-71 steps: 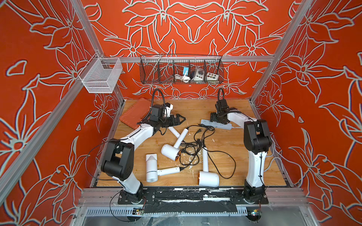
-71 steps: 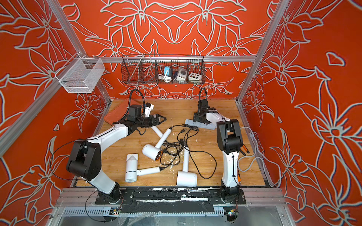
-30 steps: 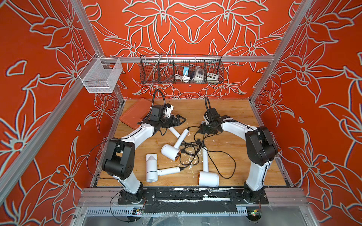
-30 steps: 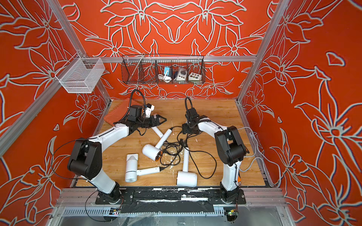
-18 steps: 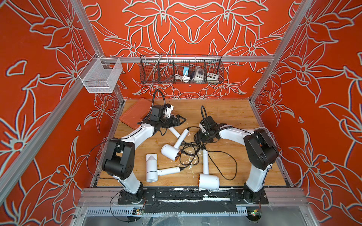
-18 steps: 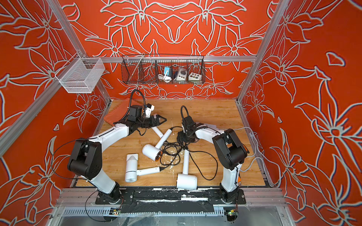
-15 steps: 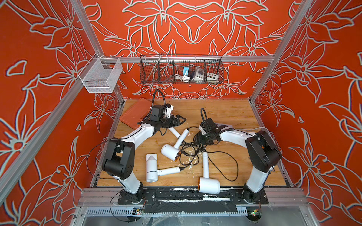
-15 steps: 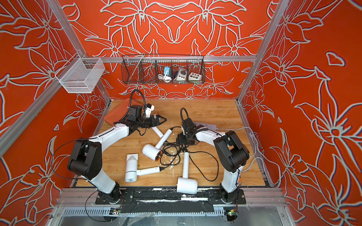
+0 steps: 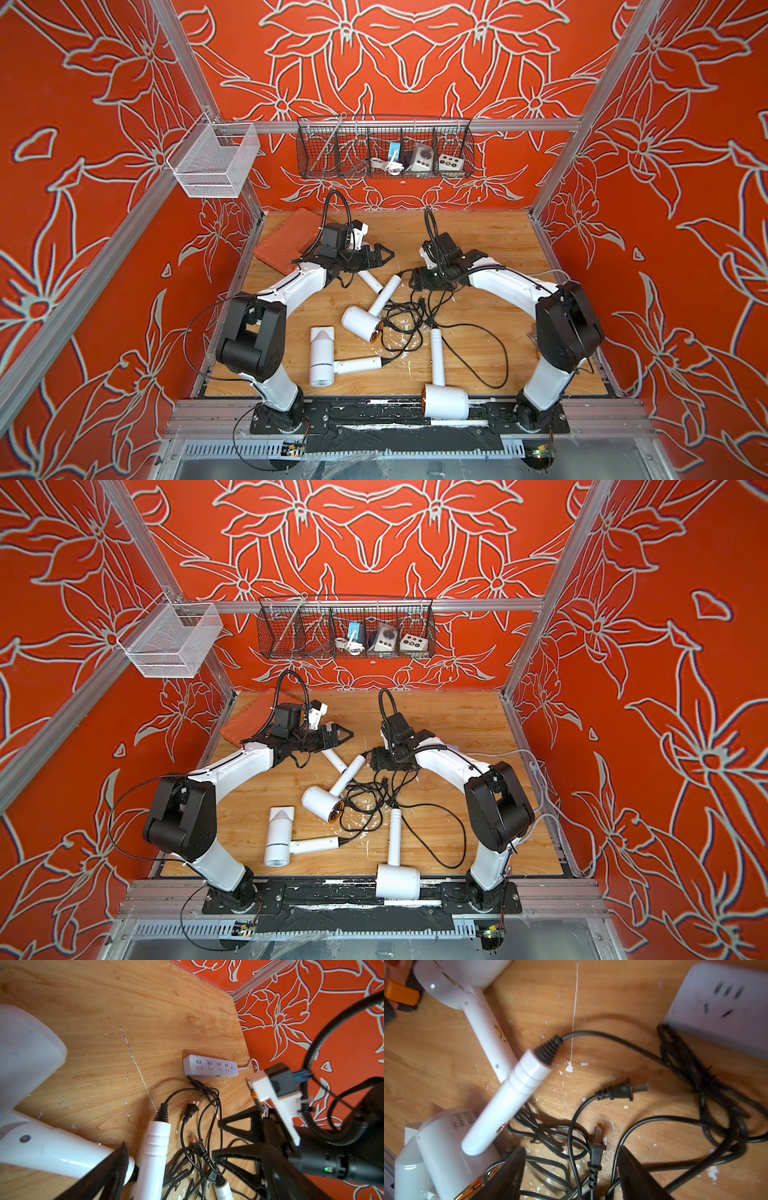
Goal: Charge the blow dryers
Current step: Pick up the plug from the center of the board.
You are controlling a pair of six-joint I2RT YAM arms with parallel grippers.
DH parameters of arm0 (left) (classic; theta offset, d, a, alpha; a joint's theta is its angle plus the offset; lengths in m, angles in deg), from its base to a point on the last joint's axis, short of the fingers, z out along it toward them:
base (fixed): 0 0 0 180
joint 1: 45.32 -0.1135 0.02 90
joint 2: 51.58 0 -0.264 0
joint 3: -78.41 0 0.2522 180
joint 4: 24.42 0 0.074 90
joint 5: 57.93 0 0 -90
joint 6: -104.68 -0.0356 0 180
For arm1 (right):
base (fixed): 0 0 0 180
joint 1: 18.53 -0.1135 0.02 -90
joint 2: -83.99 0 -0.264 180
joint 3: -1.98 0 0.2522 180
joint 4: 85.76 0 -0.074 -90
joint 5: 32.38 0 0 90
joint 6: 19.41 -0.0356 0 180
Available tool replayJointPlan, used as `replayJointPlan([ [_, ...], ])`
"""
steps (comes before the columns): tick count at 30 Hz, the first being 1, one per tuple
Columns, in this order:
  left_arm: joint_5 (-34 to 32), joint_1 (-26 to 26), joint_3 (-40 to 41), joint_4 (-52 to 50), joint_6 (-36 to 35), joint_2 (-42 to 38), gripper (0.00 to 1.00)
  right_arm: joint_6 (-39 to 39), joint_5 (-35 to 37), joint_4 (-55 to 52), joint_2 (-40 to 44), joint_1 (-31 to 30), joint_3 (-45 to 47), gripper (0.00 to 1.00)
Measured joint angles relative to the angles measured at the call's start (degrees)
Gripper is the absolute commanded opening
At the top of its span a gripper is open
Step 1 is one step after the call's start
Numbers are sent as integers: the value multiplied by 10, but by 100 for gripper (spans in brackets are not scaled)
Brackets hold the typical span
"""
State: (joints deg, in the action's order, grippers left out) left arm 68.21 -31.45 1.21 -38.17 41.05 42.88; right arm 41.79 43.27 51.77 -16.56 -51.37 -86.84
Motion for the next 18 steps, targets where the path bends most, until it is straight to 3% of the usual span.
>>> replayJointPlan([
  [2, 0, 0, 0, 0, 0, 0, 99, 4, 10, -9, 0, 6, -19, 65],
  [5, 0, 0, 0, 0, 0, 0, 99, 8, 12, -23, -13, 11, -35, 45],
  [6, 0, 0, 0, 0, 0, 0, 98, 6, 8, -28, -23, 14, -40, 43],
  [12, 0, 0, 0, 0, 0, 0, 98, -7, -22, -35, -84, 14, -41, 51],
  [18, 0, 0, 0, 0, 0, 0, 99, -24, -26, -38, -99, 14, -40, 49],
])
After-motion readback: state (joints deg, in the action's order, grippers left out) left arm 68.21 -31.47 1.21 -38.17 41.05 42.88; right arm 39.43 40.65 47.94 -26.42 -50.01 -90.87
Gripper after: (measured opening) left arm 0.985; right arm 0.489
